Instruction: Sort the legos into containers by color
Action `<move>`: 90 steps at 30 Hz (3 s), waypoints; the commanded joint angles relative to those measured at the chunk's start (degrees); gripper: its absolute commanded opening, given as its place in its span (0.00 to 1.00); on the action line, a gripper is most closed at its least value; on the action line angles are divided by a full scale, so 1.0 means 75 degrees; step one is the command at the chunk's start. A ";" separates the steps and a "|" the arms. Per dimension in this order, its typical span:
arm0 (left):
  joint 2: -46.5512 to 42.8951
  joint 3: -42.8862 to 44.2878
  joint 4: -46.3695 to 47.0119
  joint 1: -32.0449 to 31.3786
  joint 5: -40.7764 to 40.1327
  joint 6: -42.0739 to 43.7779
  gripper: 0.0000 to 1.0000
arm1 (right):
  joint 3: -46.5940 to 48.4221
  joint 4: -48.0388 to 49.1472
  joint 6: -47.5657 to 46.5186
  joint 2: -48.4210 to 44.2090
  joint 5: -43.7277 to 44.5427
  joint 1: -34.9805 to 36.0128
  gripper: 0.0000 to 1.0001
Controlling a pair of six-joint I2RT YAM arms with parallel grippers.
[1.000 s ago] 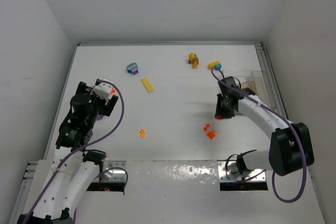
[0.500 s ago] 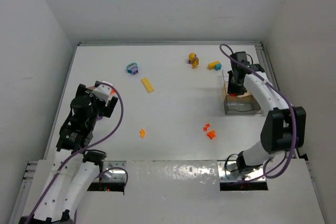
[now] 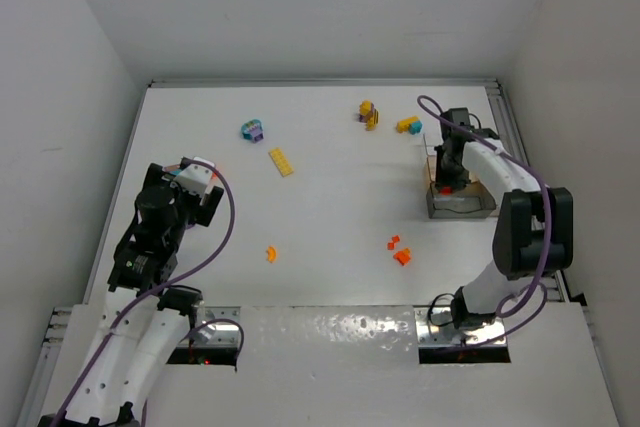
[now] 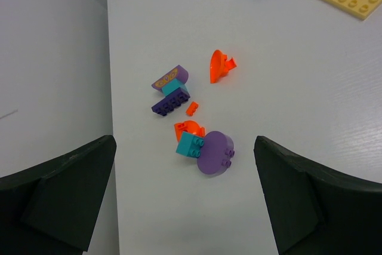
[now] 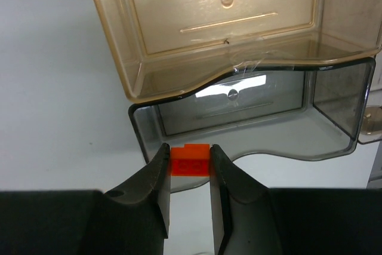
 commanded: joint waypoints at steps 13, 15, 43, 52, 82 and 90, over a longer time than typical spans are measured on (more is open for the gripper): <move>-0.0092 0.0161 0.0310 -0.0046 -0.0066 0.0127 1.00 | 0.0404 -0.0016 -0.0226 -0.0014 0.0260 -0.0116 0.37; -0.0115 0.0161 0.0310 -0.0046 -0.0019 0.0127 1.00 | 0.0521 -0.0098 -0.0284 -0.0061 0.0202 -0.0116 0.41; -0.0021 0.0313 0.0415 -0.0046 0.0180 -0.0096 1.00 | -0.2747 0.1354 0.2574 -0.2019 -0.1240 0.3985 0.54; -0.0010 0.0325 0.0415 -0.0035 0.0180 -0.0107 1.00 | -0.3217 0.1741 0.2739 -0.1316 -0.0772 0.3997 0.41; -0.0021 0.0372 0.0462 -0.0035 0.0087 -0.0014 1.00 | -0.0068 -0.0296 0.1017 -0.1949 0.0109 0.2244 0.00; -0.0068 0.0407 0.0427 -0.0035 0.0075 -0.0002 1.00 | 0.0099 -0.0836 0.0641 -0.1094 -0.0126 -0.0150 0.00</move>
